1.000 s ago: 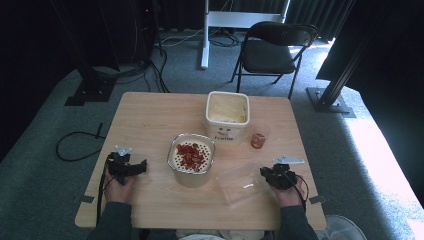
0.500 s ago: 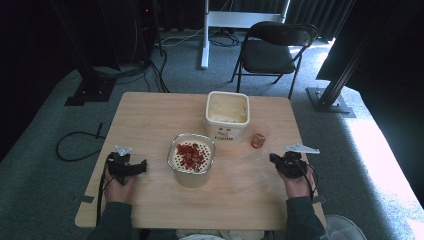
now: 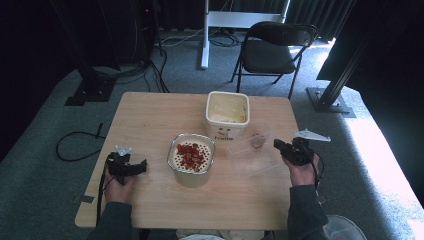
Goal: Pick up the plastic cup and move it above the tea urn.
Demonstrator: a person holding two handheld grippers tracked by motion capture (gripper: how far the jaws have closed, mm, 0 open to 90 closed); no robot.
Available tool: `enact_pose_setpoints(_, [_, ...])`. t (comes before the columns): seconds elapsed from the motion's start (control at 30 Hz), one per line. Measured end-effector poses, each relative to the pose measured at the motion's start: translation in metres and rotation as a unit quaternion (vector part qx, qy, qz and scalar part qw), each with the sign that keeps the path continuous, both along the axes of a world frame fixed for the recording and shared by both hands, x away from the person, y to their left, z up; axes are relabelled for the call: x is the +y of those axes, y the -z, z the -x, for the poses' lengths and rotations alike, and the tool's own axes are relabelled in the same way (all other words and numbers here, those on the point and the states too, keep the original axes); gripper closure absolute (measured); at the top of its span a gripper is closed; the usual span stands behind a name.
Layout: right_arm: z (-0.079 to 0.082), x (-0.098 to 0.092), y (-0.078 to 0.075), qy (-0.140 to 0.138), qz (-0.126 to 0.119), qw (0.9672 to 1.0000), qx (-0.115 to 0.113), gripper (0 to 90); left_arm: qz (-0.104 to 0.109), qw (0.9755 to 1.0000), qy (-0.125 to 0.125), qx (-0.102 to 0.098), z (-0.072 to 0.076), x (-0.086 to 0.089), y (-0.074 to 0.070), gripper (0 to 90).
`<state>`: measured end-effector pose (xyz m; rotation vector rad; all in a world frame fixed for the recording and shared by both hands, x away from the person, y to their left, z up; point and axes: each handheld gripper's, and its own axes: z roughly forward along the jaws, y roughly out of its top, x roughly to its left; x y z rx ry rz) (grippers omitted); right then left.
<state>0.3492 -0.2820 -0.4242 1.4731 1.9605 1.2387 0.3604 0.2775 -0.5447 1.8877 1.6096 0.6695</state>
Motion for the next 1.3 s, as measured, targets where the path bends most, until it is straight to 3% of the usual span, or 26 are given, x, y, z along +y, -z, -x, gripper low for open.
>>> enact_pose_setpoints(0.23, [-0.019, -0.001, -0.029, 0.003, -0.021, 0.9997, -0.014, 86.9, 0.001, 1.0, -0.001, -0.001, 0.0, 0.0, 0.0, 9.3])
enact_pose_setpoints(0.47, [-0.043, 0.009, -0.058, 0.016, -0.017, 0.9991, -0.034, 86.7, 0.0, 1.0, 0.0, -0.001, 0.0, 0.0, 0.0, 9.3])
enact_pose_setpoints(0.87, [-0.111, 0.022, -0.07, 0.066, -0.049, 0.9965, -0.014, 86.6, 0.0, 1.0, -0.001, -0.001, 0.0, 0.0, 0.0, 9.3])
enact_pose_setpoints(1.03, [-0.128, 0.033, -0.077, 0.087, -0.052, 0.9947, -0.014, 86.4, 0.0, 1.0, 0.0, -0.001, 0.0, 0.0, 0.0, 9.3])
enact_pose_setpoints(1.1, [-0.134, 0.037, -0.078, 0.088, -0.068, 0.9935, -0.024, 79.8, 0.0, 1.0, 0.0, -0.001, 0.0, 0.0, 0.0, 9.3])
enact_pose_setpoints(1.13, [-0.137, 0.039, -0.077, 0.077, -0.088, 0.9928, -0.025, 70.2, 0.0, 1.0, 0.0, -0.001, 0.0, 0.0, 0.0, 9.3])
enact_pose_setpoints(1.17, [-0.138, 0.04, -0.076, 0.076, -0.093, 0.9926, -0.02, 63.5, 0.0, 1.0, 0.0, -0.001, 0.0, 0.0, 0.0, 9.3])
enact_pose_setpoints(1.3, [-0.134, 0.045, -0.074, 0.068, -0.094, 0.9926, -0.035, 59.5, 0.0, 1.0, 0.0, -0.001, 0.0, 0.0, 0.0, 9.3])
